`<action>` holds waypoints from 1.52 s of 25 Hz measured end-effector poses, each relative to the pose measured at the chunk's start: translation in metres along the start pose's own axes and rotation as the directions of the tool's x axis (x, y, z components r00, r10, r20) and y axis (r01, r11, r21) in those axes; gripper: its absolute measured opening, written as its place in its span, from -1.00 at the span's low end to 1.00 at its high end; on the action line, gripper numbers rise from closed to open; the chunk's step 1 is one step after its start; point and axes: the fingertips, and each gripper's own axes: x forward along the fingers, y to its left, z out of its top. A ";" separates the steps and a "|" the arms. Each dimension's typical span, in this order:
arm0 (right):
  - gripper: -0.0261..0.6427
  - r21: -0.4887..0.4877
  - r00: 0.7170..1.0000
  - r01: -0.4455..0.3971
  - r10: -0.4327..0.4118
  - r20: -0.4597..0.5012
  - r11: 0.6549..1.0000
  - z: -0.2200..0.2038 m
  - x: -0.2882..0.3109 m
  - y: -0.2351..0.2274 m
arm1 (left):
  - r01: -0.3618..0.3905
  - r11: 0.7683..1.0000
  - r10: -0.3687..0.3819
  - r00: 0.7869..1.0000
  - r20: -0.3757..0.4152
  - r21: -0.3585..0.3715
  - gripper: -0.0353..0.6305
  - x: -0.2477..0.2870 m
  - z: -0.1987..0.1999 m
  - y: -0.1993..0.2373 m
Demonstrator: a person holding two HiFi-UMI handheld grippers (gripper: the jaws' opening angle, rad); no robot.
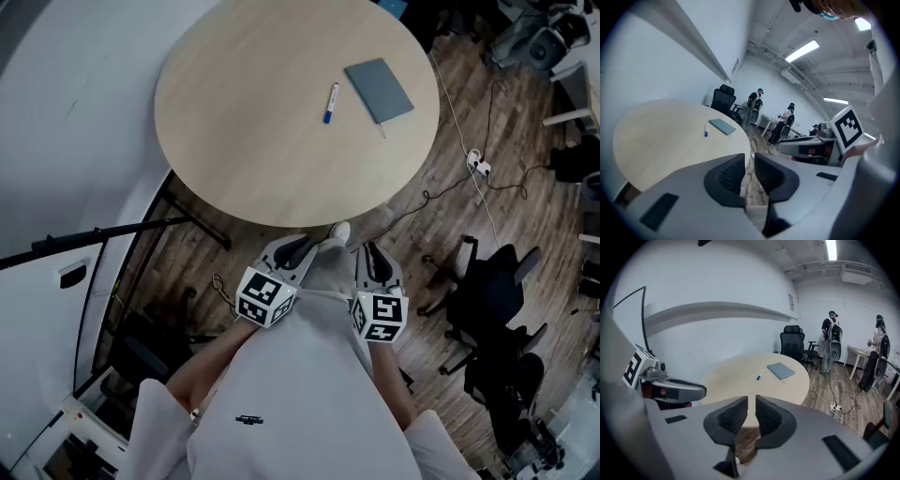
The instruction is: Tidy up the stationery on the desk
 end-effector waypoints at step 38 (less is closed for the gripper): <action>-0.70 0.126 0.990 -0.121 0.111 0.082 0.985 0.006 -0.022 -0.093 | -0.089 0.996 0.089 0.993 -0.075 0.005 -0.79 0.086 0.042 -0.087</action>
